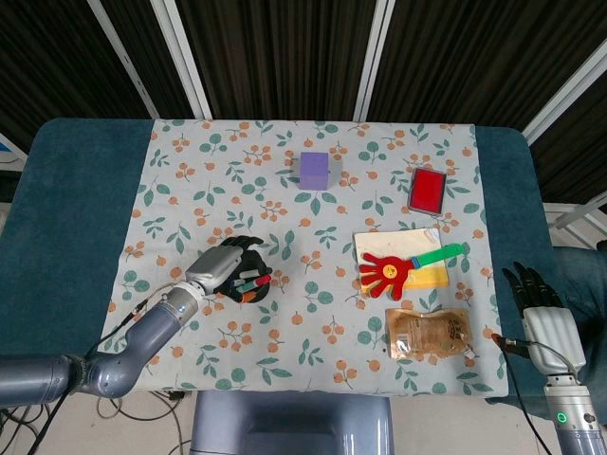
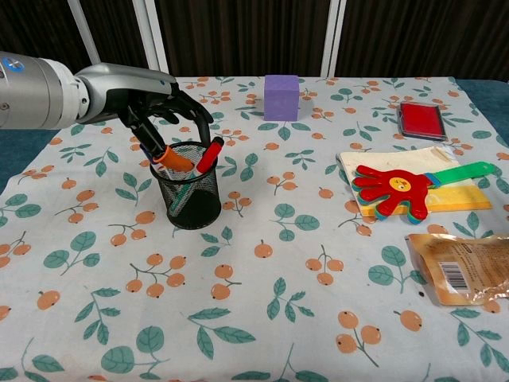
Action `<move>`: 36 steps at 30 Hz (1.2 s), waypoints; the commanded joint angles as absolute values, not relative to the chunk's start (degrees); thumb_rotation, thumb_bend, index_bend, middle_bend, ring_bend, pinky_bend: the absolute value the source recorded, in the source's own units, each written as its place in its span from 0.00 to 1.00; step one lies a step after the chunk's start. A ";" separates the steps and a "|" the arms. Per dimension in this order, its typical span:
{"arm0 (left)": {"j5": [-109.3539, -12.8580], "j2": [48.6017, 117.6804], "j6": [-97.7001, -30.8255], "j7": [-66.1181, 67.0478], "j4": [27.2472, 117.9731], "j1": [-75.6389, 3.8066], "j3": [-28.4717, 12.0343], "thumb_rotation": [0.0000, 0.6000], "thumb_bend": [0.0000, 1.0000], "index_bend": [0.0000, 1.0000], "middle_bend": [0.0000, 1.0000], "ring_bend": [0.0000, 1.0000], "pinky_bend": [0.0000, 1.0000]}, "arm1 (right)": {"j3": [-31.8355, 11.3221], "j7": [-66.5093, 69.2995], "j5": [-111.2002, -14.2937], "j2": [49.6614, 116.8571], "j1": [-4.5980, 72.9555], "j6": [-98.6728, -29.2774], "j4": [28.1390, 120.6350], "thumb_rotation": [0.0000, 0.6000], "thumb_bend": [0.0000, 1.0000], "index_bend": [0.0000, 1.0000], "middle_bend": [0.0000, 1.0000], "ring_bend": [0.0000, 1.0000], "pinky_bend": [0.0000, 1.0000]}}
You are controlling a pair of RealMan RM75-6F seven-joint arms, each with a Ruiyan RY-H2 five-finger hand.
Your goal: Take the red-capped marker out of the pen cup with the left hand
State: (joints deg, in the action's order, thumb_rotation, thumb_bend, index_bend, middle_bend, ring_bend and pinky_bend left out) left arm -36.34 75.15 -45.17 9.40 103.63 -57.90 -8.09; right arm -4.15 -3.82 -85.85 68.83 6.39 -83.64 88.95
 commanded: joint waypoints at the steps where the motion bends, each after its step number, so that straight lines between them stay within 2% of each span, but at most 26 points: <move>1: -35.50 75.68 -45.16 9.84 103.20 -58.31 -8.03 1.00 0.24 0.41 0.09 0.00 0.00 | -4.13 -3.82 -85.84 68.83 6.39 -83.61 88.94 1.00 0.04 0.08 0.00 0.03 0.19; 17: -34.36 76.01 -45.98 11.56 105.19 -59.34 -8.00 1.00 0.24 0.41 0.09 0.00 0.00 | -4.02 -3.36 -86.02 68.61 6.34 -83.76 88.89 1.00 0.04 0.08 0.00 0.03 0.19; 32: -34.00 79.47 -54.66 18.66 105.65 -59.78 -7.11 1.00 0.24 0.41 0.10 0.00 0.00 | -3.79 -3.20 -86.22 68.53 6.32 -83.67 88.76 1.00 0.04 0.08 0.00 0.03 0.19; 36: -32.87 80.20 -55.26 19.89 105.77 -59.98 -7.26 1.00 0.24 0.42 0.10 0.00 0.00 | -3.82 -3.12 -86.12 68.45 6.28 -83.68 88.79 1.00 0.04 0.08 0.00 0.03 0.19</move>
State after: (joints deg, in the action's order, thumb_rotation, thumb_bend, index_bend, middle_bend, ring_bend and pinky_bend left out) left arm -33.14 79.99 -55.10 19.63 105.72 -59.90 -7.22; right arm -3.82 -3.12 -86.12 68.45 6.29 -83.68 88.79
